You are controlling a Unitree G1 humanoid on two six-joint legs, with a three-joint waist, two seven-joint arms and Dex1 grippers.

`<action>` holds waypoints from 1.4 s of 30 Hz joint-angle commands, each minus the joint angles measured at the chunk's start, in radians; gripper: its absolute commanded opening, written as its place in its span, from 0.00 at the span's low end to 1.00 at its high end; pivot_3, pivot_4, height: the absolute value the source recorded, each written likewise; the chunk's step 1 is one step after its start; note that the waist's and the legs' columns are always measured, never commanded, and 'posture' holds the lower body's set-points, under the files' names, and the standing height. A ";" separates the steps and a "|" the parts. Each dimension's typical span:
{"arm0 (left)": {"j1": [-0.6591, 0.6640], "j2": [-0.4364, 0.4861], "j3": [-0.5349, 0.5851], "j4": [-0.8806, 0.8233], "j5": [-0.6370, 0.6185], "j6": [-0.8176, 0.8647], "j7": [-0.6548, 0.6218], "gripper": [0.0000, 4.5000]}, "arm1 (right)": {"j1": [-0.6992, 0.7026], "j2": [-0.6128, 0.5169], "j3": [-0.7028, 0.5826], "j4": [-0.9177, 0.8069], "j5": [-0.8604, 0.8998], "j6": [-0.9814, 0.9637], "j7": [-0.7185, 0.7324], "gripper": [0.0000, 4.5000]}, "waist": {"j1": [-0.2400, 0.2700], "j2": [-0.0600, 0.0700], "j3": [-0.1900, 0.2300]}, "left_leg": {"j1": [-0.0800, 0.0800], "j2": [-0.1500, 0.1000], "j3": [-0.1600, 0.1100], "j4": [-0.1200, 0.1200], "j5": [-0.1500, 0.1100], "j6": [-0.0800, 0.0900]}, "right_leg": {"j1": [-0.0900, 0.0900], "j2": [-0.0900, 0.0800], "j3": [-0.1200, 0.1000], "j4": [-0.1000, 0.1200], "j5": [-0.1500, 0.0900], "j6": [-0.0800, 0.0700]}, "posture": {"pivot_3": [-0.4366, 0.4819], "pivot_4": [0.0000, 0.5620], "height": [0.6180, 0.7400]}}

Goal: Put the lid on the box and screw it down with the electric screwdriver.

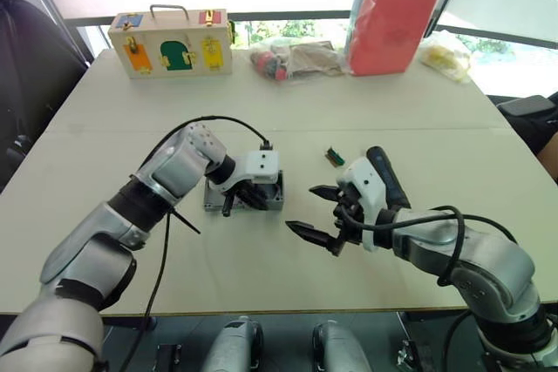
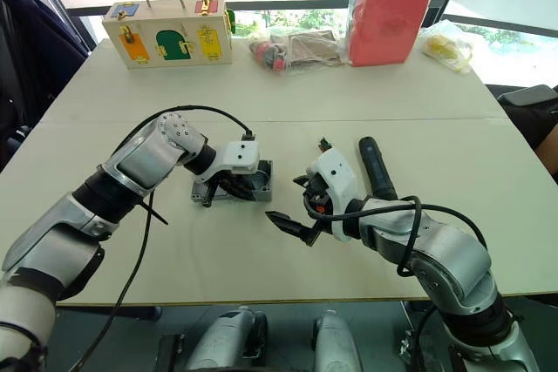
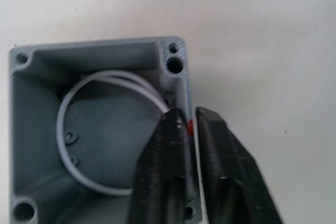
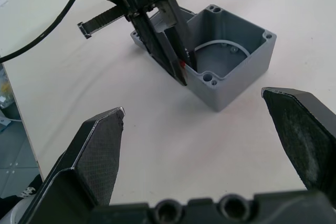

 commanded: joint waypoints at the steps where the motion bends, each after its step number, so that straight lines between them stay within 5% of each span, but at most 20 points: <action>1: 0.008 -0.002 -0.001 0.002 0.025 -0.035 -0.026 0.01 | -0.006 0.007 -0.028 -0.038 0.008 -0.004 0.000 1.00 | -0.001 0.000 0.000 | 0.000 0.000 0.000 0.001 0.000 0.001 | 0.000 0.000 0.000 0.000 0.000 0.000 | 0.48 0.27 1.00; 11: -0.066 -0.043 0.061 0.149 -0.040 -0.422 -0.200 0.01 | 0.046 -0.047 -0.039 -0.082 0.068 -0.004 0.087 1.00 | 0.001 0.000 0.000 | -0.001 0.000 0.000 0.011 -0.003 0.005 | 0.001 -0.002 0.000 0.007 -0.002 0.003 | 0.48 0.27 1.00; 26: -0.261 -0.155 -0.159 0.643 -0.054 -0.899 -0.211 0.01 | 0.129 -0.050 -0.095 -0.150 0.119 0.039 0.033 1.00 | 0.000 -0.001 0.000 | -0.003 -0.001 0.000 0.012 -0.004 0.007 | 0.000 -0.002 0.000 0.007 -0.002 0.003 | 0.48 0.27 1.00; 29: -0.279 -0.172 -0.168 0.707 -0.055 -0.934 -0.211 0.17 | 0.133 -0.048 -0.100 -0.155 0.130 0.043 0.022 1.00 | 0.000 -0.001 0.000 | -0.003 -0.001 0.000 0.012 -0.005 0.007 | 0.000 -0.002 0.000 0.006 -0.002 0.003 | 0.48 0.27 1.00; 34: -0.308 -0.123 -0.170 0.661 -0.142 -0.826 -0.211 0.57 | 0.111 -0.050 -0.095 -0.146 0.152 0.044 0.028 1.00 | 0.000 -0.001 0.000 | -0.003 -0.001 0.000 0.012 -0.005 0.007 | 0.000 -0.002 0.000 0.007 -0.002 0.003 | 0.48 0.27 1.00; 39: -0.342 0.143 -0.093 0.356 -0.381 -0.417 -0.211 0.57 | 0.028 -0.064 -0.156 -0.119 0.303 0.049 0.093 1.00 | -0.012 -0.001 0.002 | -0.005 0.000 0.000 0.012 -0.005 0.007 | -0.003 -0.002 0.001 0.008 -0.002 0.003 | 0.48 0.27 1.00; 42: -0.316 0.275 0.002 0.204 -0.396 -0.155 -0.206 0.57 | -0.040 -0.079 -0.153 -0.089 0.350 0.049 0.126 1.00 | -0.026 -0.001 0.001 | -0.006 0.000 -0.001 0.012 -0.005 0.007 | -0.004 -0.002 0.001 0.009 -0.003 0.004 | 0.48 0.27 1.00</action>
